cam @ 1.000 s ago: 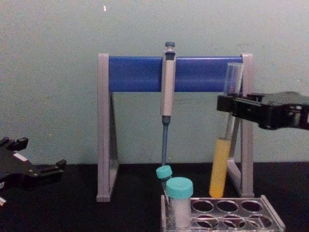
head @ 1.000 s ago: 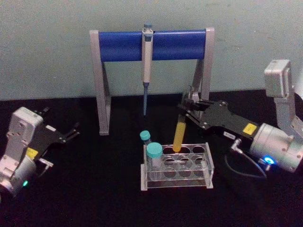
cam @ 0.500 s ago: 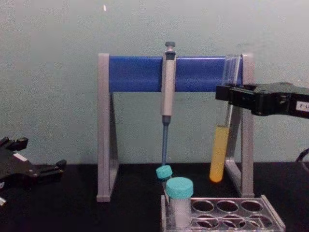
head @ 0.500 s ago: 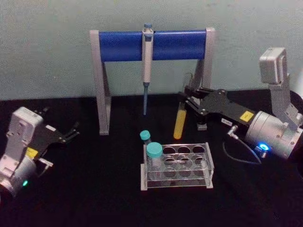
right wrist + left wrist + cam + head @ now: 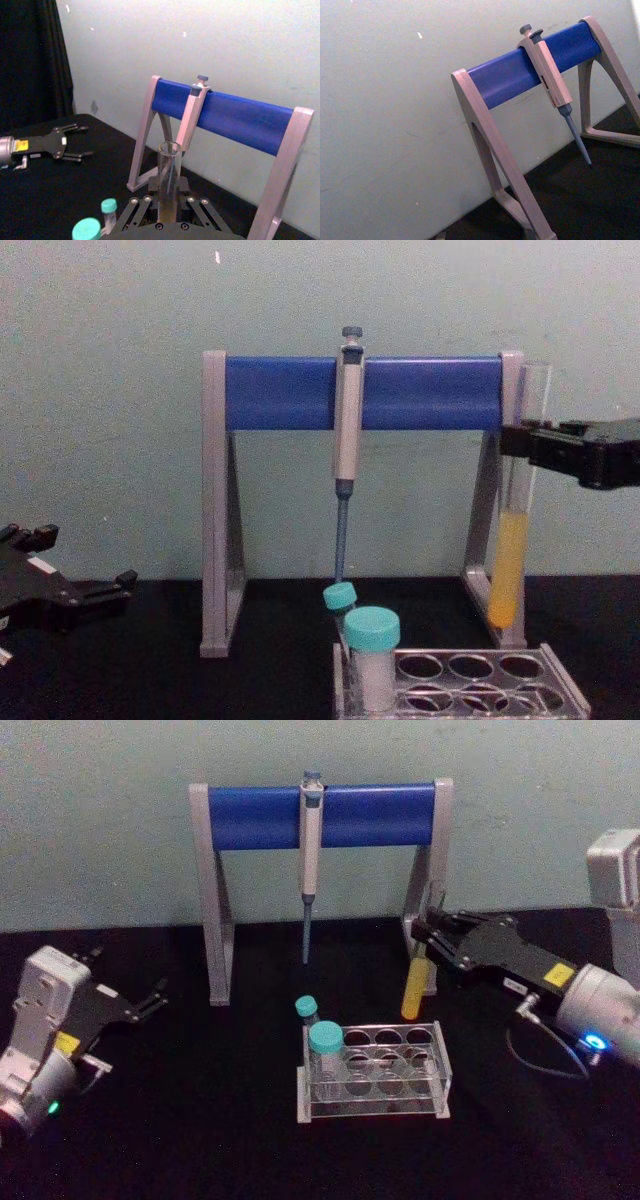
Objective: Pick up the test tube from the test tube rack, shake it, then place it back into the test tube rack.
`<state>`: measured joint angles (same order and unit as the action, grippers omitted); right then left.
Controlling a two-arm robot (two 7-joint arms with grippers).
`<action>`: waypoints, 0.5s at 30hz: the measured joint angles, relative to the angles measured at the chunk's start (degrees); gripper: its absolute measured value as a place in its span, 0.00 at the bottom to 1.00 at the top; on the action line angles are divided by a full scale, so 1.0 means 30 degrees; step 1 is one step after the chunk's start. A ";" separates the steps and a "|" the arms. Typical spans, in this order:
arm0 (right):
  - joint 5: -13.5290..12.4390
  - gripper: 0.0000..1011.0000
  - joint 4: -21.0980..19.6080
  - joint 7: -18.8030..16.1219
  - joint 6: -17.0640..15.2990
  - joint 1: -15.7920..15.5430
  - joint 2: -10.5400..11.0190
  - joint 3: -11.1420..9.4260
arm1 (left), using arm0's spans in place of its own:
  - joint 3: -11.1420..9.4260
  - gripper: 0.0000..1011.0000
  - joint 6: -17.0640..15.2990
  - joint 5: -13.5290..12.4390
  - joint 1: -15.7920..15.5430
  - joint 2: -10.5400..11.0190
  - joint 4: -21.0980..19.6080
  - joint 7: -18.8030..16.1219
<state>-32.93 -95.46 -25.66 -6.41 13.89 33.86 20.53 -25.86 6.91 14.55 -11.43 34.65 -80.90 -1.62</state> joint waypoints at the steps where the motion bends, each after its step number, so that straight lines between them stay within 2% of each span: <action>1: -0.0030 0.23 -0.0293 -0.0002 -0.0018 -0.0267 0.0193 -0.0108 | -0.0001 0.99 0.0000 0.0000 -0.0001 -0.0001 0.0001 0.0001; 8: -0.0277 0.23 -0.1554 -0.0561 -0.0026 -0.1269 0.0738 -0.0050 | -0.0001 0.99 0.0000 0.0001 0.0000 -0.0001 0.0000 0.0000; 15: -0.0403 0.23 -0.1571 -0.1087 0.0110 -0.0892 0.0318 0.0671 | -0.0001 0.99 0.0000 0.0000 0.0000 -0.0001 0.0001 0.0000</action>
<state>-34.14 -100.17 -28.92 -6.08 11.21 34.81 22.55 -25.86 6.91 14.55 -11.43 34.65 -80.90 -1.62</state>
